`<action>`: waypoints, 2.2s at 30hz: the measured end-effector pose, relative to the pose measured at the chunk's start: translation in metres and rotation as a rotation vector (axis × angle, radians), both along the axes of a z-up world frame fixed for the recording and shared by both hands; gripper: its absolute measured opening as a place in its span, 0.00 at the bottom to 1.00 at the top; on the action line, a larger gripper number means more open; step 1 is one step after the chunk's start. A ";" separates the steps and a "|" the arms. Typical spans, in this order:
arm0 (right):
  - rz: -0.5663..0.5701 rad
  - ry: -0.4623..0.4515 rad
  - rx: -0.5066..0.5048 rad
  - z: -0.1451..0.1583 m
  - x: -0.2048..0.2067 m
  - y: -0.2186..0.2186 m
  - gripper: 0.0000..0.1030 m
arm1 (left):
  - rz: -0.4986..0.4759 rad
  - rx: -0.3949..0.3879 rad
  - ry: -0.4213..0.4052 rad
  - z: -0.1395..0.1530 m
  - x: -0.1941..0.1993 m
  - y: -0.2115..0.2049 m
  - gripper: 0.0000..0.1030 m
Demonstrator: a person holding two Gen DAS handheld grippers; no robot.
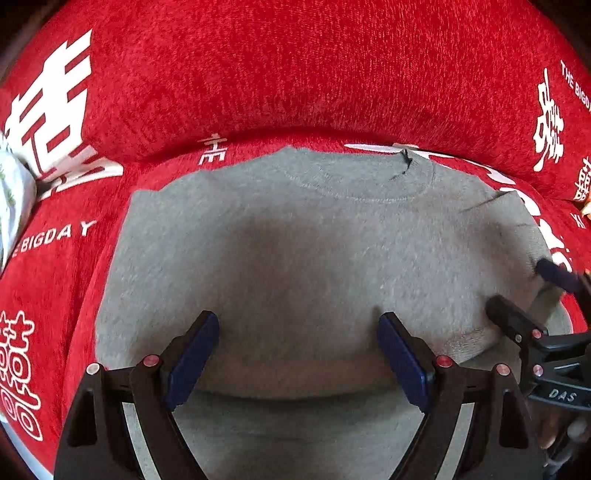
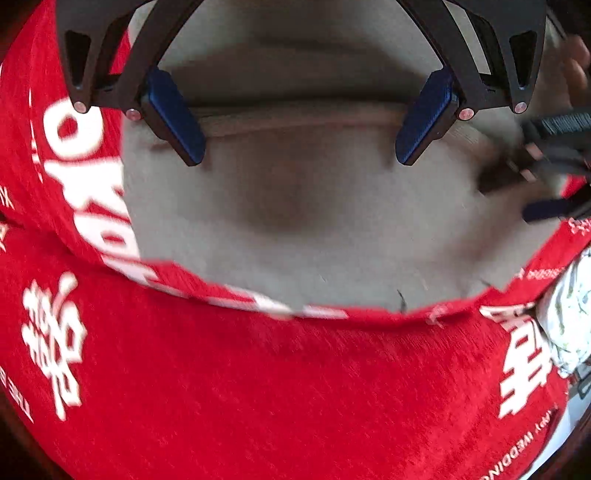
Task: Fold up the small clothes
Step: 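Move both open grippers over the sweater to its hem edge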
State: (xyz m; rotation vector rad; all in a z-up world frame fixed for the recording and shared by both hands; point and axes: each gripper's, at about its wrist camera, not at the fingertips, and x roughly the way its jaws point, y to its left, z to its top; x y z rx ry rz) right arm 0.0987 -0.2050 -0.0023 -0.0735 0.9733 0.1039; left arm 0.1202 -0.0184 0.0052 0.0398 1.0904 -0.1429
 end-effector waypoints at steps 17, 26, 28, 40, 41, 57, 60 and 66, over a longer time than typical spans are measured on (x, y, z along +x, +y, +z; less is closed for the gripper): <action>-0.017 -0.024 0.016 0.000 -0.078 0.015 1.00 | -0.026 0.015 -0.047 0.002 -0.066 -0.001 0.87; -0.038 -0.081 0.000 -0.009 -0.115 0.019 1.00 | -0.037 0.011 -0.077 -0.002 -0.104 0.003 0.87; -0.039 -0.094 0.001 -0.009 -0.122 0.019 1.00 | -0.035 0.007 -0.084 -0.003 -0.111 0.005 0.87; -0.013 -0.175 -0.007 -0.012 -0.187 0.018 1.00 | -0.025 0.017 -0.140 -0.004 -0.169 0.015 0.87; -0.006 -0.180 -0.006 -0.013 -0.193 0.017 1.00 | -0.024 0.017 -0.144 -0.004 -0.175 0.016 0.87; 0.095 -0.135 -0.070 -0.026 -0.268 0.010 1.00 | 0.017 0.003 -0.072 -0.021 -0.258 0.023 0.98; 0.108 -0.096 -0.094 -0.028 -0.274 0.008 1.00 | -0.003 0.033 -0.084 -0.023 -0.268 0.021 0.98; 0.111 -0.028 -0.147 -0.029 -0.284 0.005 1.00 | 0.005 0.052 -0.089 -0.022 -0.279 0.029 0.98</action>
